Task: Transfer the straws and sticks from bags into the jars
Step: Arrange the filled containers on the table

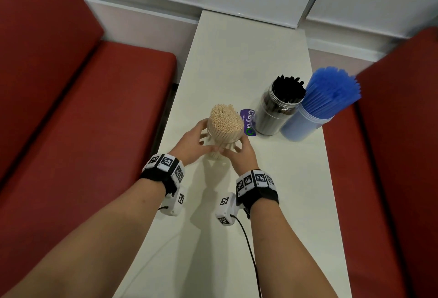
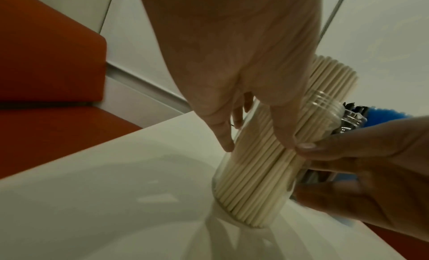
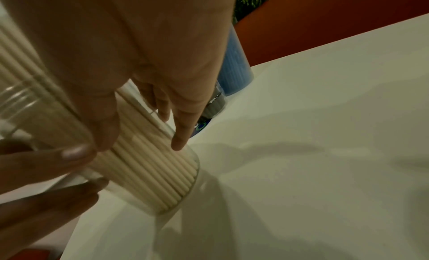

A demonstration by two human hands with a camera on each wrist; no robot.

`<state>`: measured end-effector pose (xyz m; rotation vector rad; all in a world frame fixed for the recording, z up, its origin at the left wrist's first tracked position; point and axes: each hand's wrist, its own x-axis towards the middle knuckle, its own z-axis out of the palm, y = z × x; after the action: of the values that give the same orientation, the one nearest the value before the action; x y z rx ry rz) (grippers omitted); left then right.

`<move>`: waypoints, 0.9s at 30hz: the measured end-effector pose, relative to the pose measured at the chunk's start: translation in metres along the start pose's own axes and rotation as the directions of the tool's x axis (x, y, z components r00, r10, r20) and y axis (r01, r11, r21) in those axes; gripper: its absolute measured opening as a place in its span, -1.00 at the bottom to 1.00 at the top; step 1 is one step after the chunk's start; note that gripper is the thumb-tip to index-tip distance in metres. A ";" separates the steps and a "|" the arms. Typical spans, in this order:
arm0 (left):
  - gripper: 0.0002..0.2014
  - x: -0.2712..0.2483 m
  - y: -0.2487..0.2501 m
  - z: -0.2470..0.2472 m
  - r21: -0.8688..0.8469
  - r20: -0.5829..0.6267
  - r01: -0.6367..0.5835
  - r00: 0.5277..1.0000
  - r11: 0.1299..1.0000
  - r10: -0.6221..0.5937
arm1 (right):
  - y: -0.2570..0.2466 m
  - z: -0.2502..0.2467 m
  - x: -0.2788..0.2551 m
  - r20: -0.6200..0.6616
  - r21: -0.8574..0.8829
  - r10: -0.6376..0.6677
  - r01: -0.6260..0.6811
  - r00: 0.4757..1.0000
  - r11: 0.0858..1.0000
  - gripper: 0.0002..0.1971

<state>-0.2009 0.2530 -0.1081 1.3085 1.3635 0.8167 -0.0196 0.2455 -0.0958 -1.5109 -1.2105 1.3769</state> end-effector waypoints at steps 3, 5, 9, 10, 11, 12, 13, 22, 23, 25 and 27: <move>-0.22 0.011 0.007 0.008 0.003 -0.022 -0.025 0.999 1.000 0.025 | 0.001 0.001 0.010 -0.048 -0.026 -0.029 0.028 0.998 0.999 -0.23; -0.23 0.022 0.010 0.008 0.016 -0.028 -0.042 0.999 0.999 0.042 | 0.002 0.000 0.020 -0.073 -0.065 -0.031 0.026 0.997 0.998 -0.32; -0.17 0.050 0.019 0.007 0.072 -0.021 -0.031 0.999 0.997 0.033 | 0.002 -0.006 0.045 -0.114 -0.155 0.003 -0.021 0.994 0.988 -0.51; -0.15 0.058 0.020 0.007 0.084 -0.021 -0.024 0.999 0.996 0.025 | 0.002 -0.008 0.051 -0.127 -0.166 0.010 -0.031 0.992 0.986 -0.52; -0.14 0.065 0.021 0.008 0.094 -0.021 -0.019 1.000 0.995 0.021 | 0.002 -0.010 0.056 -0.144 -0.156 0.019 -0.042 0.989 0.987 -0.49; -0.14 0.071 0.022 0.009 0.101 -0.024 -0.024 0.999 0.995 0.026 | 0.001 -0.012 0.060 -0.159 -0.136 0.023 -0.045 0.987 0.990 -0.46; -0.14 0.076 0.022 0.009 0.102 -0.029 -0.032 0.999 0.994 0.035 | 0.001 -0.014 0.064 -0.172 -0.124 0.023 -0.045 0.985 0.991 -0.44; -0.16 0.102 0.012 0.023 0.073 -0.076 -0.079 0.993 0.994 0.085 | 0.010 -0.021 0.084 -0.252 -0.111 -0.014 -0.015 0.968 0.994 -0.59; -0.16 0.104 0.011 0.024 0.071 -0.075 -0.081 0.993 0.994 0.087 | 0.011 -0.022 0.085 -0.258 -0.115 -0.015 -0.015 0.966 0.993 -0.59; -0.17 0.106 0.011 0.025 0.072 -0.079 -0.083 0.993 0.994 0.089 | 0.011 -0.023 0.087 -0.263 -0.097 -0.011 -0.015 0.965 0.995 -0.57; -0.18 0.107 0.011 0.026 0.076 -0.086 -0.087 0.992 0.993 0.094 | 0.011 -0.024 0.088 -0.265 -0.080 -0.007 -0.015 0.964 0.997 -0.53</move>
<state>-0.1598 0.3542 -0.1269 1.4129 1.4232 0.9042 0.0032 0.3291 -0.1274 -1.6942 -1.1053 1.0964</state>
